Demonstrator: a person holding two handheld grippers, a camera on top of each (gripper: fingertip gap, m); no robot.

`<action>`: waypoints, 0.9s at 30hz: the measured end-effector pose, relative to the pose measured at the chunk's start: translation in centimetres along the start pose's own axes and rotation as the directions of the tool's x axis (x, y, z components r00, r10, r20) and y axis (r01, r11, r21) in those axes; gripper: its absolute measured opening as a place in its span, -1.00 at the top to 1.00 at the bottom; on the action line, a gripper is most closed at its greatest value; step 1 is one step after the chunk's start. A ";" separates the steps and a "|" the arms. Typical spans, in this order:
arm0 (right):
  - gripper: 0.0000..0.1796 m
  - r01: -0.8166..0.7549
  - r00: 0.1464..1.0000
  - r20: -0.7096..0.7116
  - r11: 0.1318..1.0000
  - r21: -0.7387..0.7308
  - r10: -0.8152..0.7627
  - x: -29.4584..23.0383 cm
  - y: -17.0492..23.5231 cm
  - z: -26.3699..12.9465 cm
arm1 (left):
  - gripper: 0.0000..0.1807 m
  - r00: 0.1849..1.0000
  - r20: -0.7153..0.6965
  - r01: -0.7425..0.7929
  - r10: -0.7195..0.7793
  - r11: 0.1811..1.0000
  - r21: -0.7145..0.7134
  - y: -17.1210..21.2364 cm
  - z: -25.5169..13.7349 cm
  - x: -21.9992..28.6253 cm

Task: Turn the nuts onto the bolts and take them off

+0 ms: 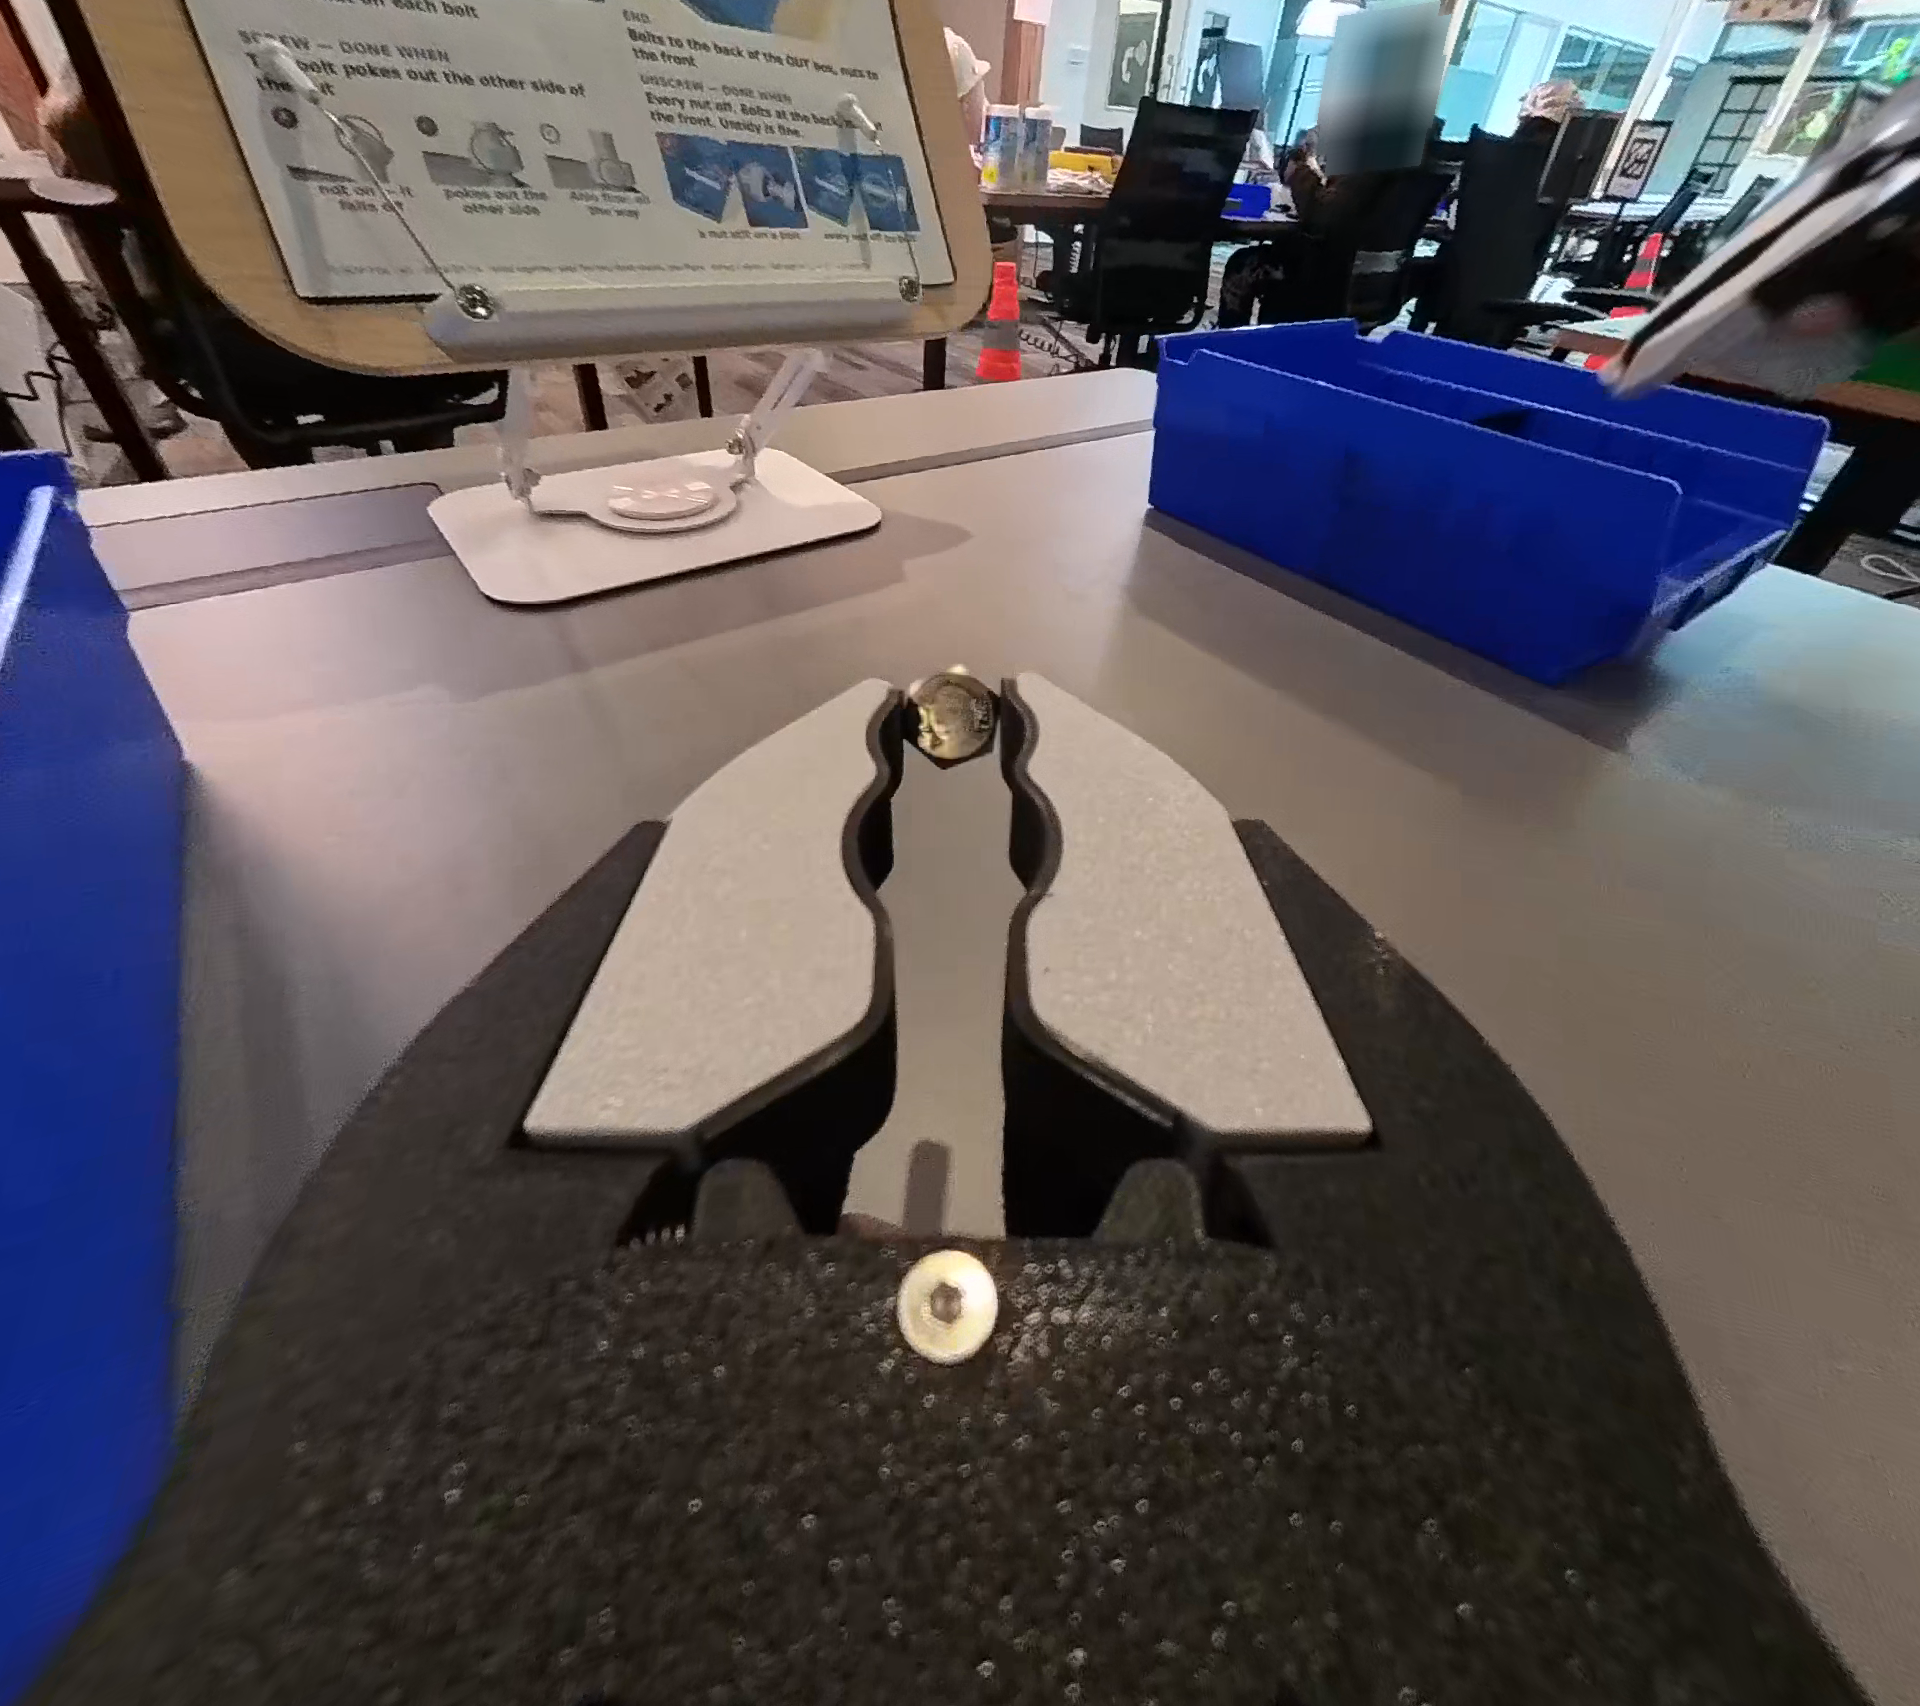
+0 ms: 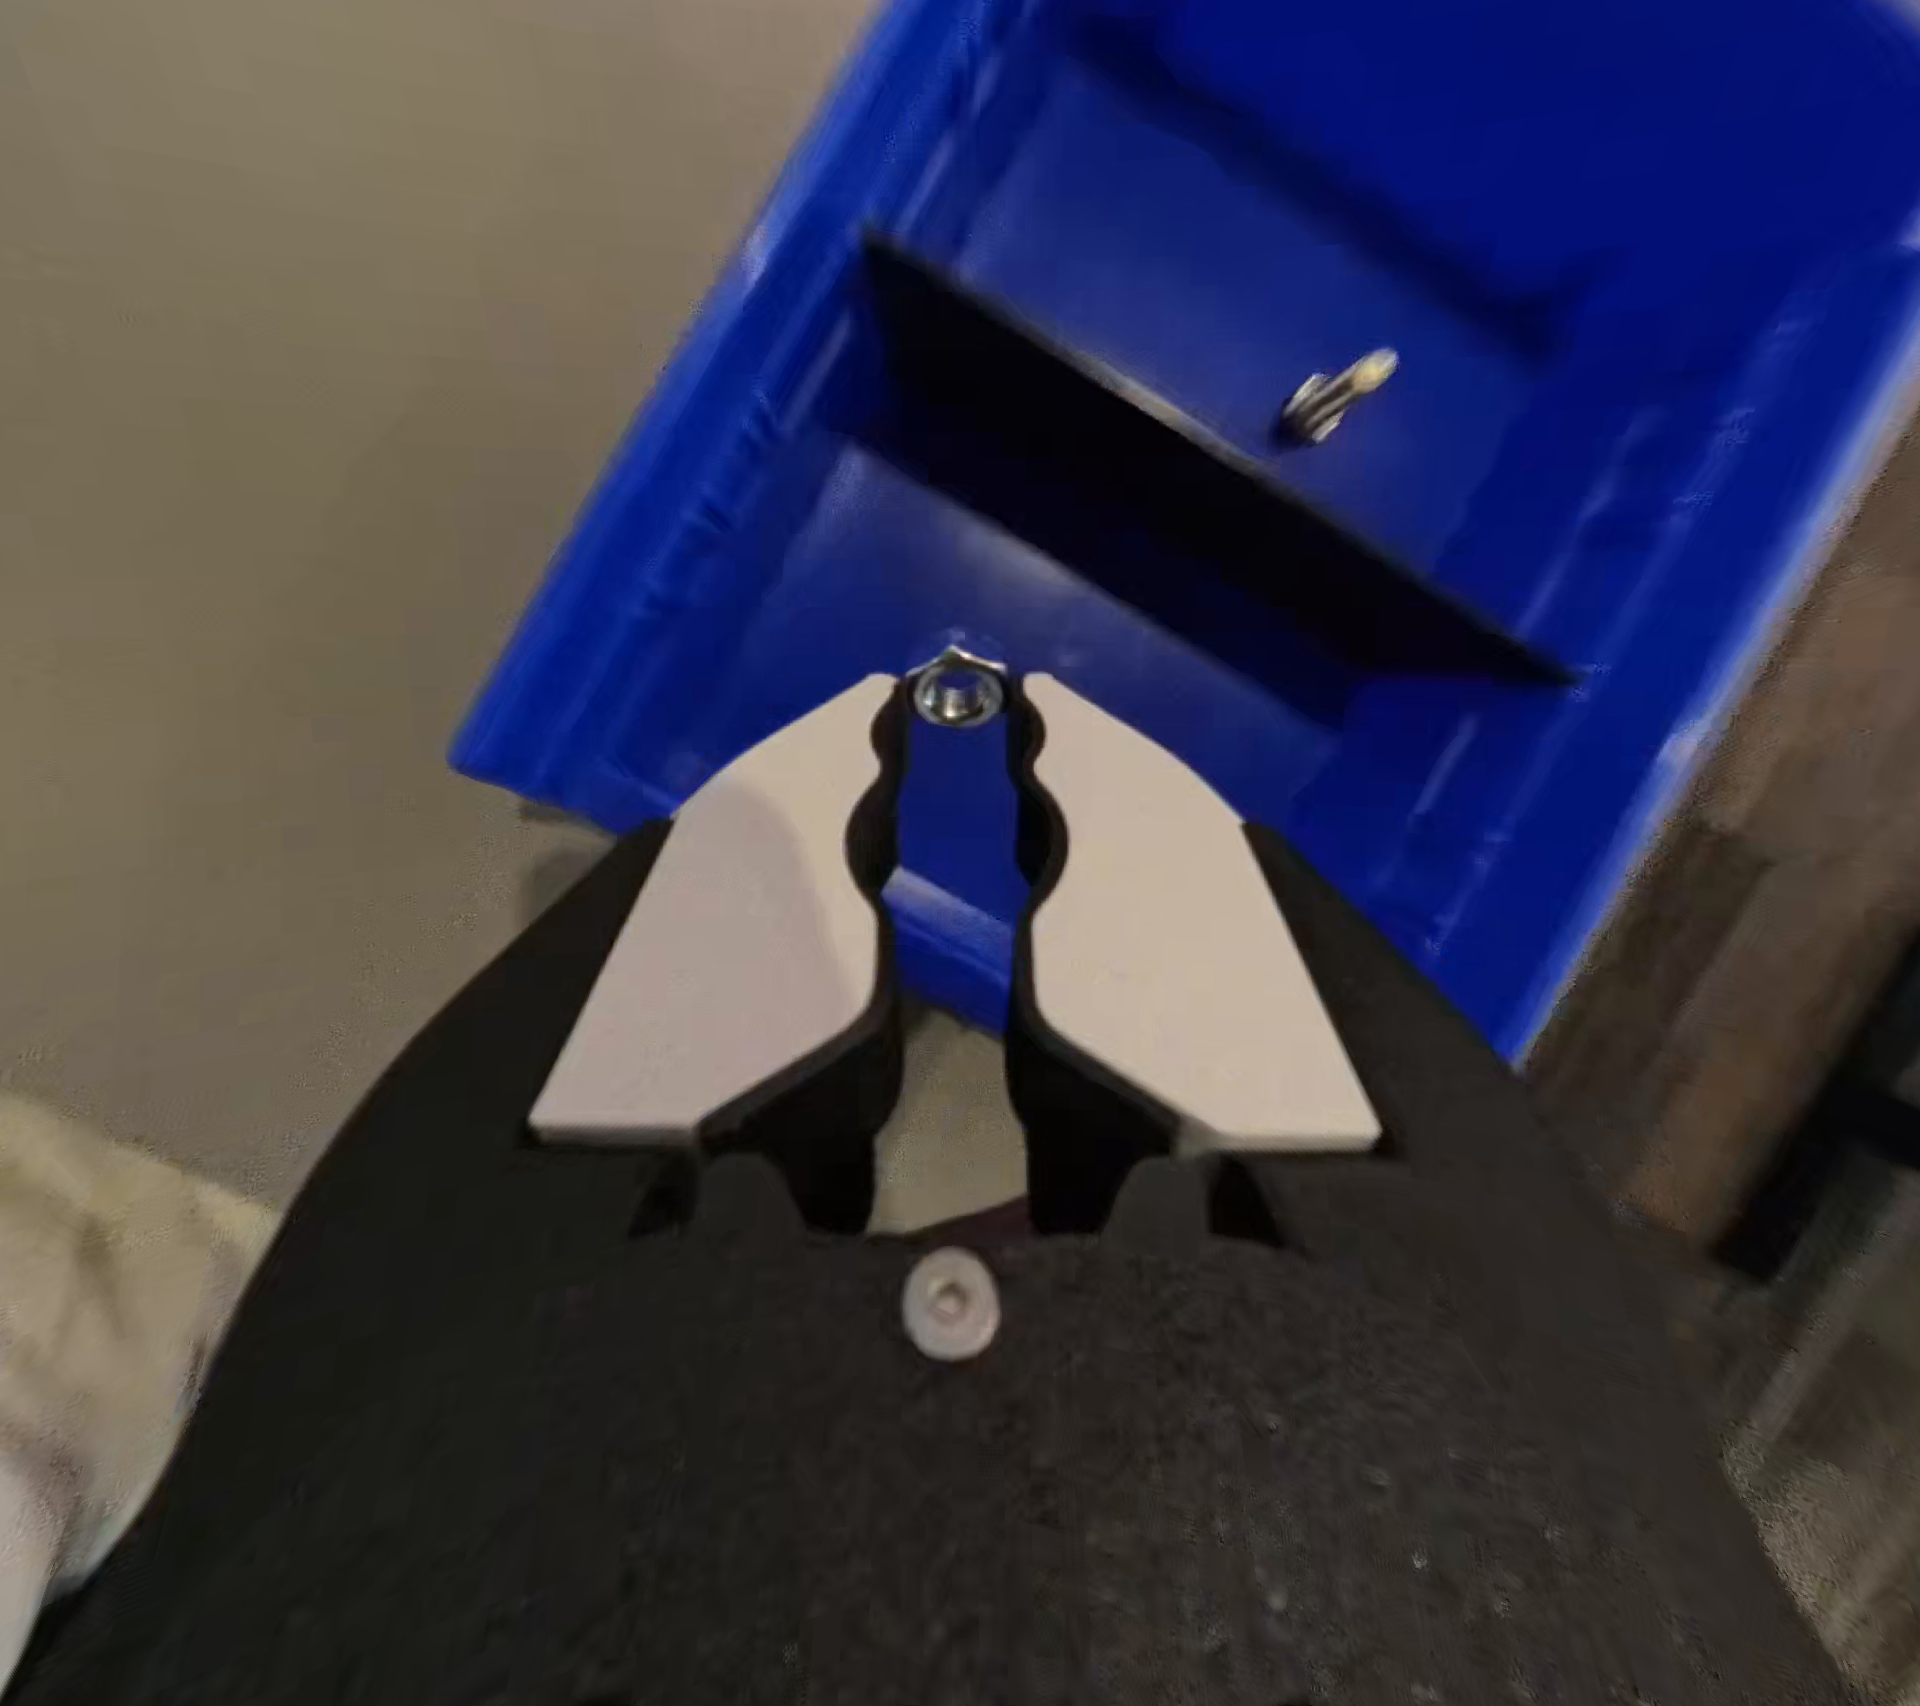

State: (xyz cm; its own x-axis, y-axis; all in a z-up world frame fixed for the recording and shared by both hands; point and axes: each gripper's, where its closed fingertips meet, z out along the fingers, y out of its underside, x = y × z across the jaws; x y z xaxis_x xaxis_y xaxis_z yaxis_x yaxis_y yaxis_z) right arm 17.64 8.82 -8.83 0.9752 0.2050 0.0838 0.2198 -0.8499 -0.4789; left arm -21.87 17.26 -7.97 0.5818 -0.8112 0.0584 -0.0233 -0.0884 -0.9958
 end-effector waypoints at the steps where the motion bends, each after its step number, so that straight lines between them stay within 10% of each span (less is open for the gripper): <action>1: 0.80 0.004 0.999 0.051 0.997 -0.081 0.000 0.3 1.0 1.5 | 0.81 1.000 -0.003 -0.004 0.004 1.000 -0.004 0.0 0.0 0.1; 6: 0.80 0.111 0.989 0.135 0.924 -0.367 -0.065 0.9 4.3 6.0 | 0.81 0.997 0.005 -0.079 0.080 0.997 -0.006 0.1 0.0 0.5; 18: 0.79 0.167 0.979 0.179 0.875 -0.454 -0.094 0.6 5.3 9.3 | 0.82 0.993 -0.021 -0.118 0.118 0.993 0.008 0.0 0.0 1.5; 24: 0.57 0.163 0.983 -0.026 0.939 -0.303 -0.179 2.5 2.6 6.0 | 0.82 0.995 -0.022 -0.102 0.102 0.995 0.001 0.1 -0.1 1.2; 27: 0.56 0.205 0.952 -0.247 0.976 0.074 -0.181 0.6 -3.3 0.0 | 0.82 0.995 -0.014 -0.097 0.097 0.995 0.003 0.0 -0.1 1.0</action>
State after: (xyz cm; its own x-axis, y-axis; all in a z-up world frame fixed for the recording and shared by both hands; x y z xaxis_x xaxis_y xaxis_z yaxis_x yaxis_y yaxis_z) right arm 17.54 11.72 -7.17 0.8952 0.2292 0.3821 0.4122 -0.7518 -0.5148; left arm -21.36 16.42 -7.88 0.5657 -0.8238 -0.0371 -0.0770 -0.0079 -0.9970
